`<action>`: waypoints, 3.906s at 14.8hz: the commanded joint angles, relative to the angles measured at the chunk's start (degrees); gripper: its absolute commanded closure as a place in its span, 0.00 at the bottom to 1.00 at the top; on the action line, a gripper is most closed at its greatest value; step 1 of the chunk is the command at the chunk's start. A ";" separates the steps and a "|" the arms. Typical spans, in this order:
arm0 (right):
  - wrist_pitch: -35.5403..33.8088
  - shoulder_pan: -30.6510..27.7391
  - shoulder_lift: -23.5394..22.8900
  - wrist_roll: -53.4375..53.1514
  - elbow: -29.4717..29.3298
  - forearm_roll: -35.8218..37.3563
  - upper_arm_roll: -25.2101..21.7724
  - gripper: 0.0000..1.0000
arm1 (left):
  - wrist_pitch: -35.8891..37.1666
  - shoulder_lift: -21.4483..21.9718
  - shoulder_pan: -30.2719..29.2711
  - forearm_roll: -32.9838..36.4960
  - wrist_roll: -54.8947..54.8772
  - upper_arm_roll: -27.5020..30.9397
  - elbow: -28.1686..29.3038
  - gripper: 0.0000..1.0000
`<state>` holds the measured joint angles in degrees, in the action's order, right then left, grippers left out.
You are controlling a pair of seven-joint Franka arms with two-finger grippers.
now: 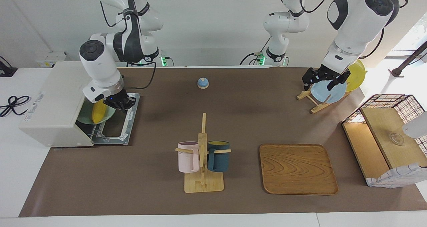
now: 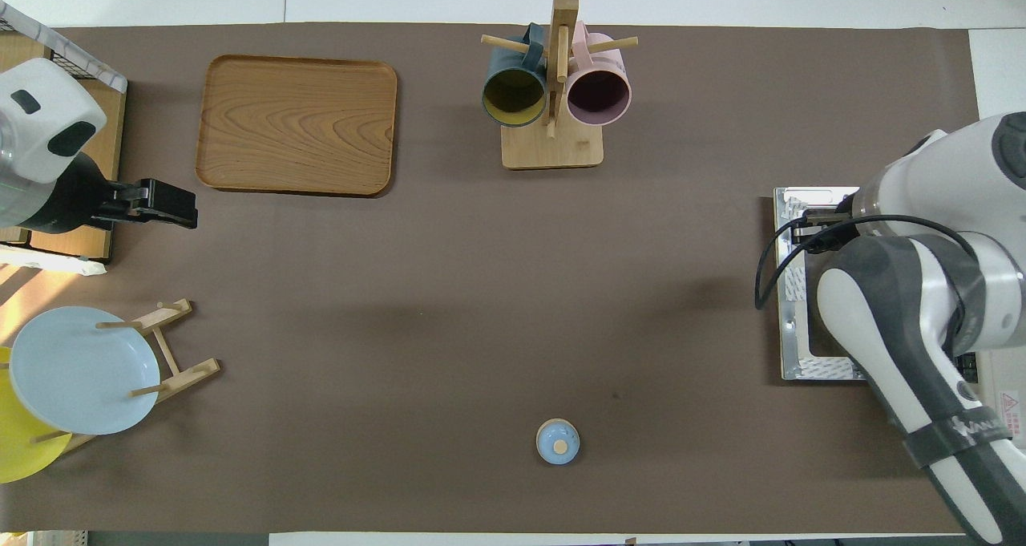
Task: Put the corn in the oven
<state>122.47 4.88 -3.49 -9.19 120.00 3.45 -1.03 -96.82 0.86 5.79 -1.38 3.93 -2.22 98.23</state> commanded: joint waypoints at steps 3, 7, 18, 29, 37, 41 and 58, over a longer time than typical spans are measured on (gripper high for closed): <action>8.31 0.39 -2.65 -2.94 6.56 -0.64 0.07 1.00 | -0.38 1.07 -0.52 -0.55 -0.85 -0.25 0.73 0.00; 9.11 -0.84 -4.68 -2.59 7.00 -0.55 -0.02 1.00 | -0.38 1.07 -0.52 -0.55 -0.85 -0.25 0.73 0.00; 9.54 -1.81 -4.15 -2.59 8.85 2.78 -0.20 1.00 | -0.38 1.07 -0.52 -0.55 -0.85 -0.25 0.73 0.00; -9.97 -3.90 -3.02 7.93 -7.32 13.77 -0.55 1.00 | -0.38 1.07 -0.52 -0.55 -0.85 -0.25 0.73 0.00; -12.17 -12.17 1.55 21.65 -7.33 12.81 -0.46 1.00 | -0.38 1.07 -0.52 -0.55 -0.85 -0.25 0.73 0.00; -12.52 -13.50 3.05 24.13 -7.50 9.57 -0.46 0.49 | -0.38 1.07 -0.52 -0.55 -0.85 -0.25 0.73 0.00; -27.64 -7.43 5.69 14.73 -19.01 -4.24 2.17 0.00 | -0.38 1.07 -0.52 -0.55 -0.85 -0.25 0.73 0.00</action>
<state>96.04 -1.95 1.81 6.11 101.47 0.75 0.71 -96.83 0.86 5.77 -1.38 3.93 -2.22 98.23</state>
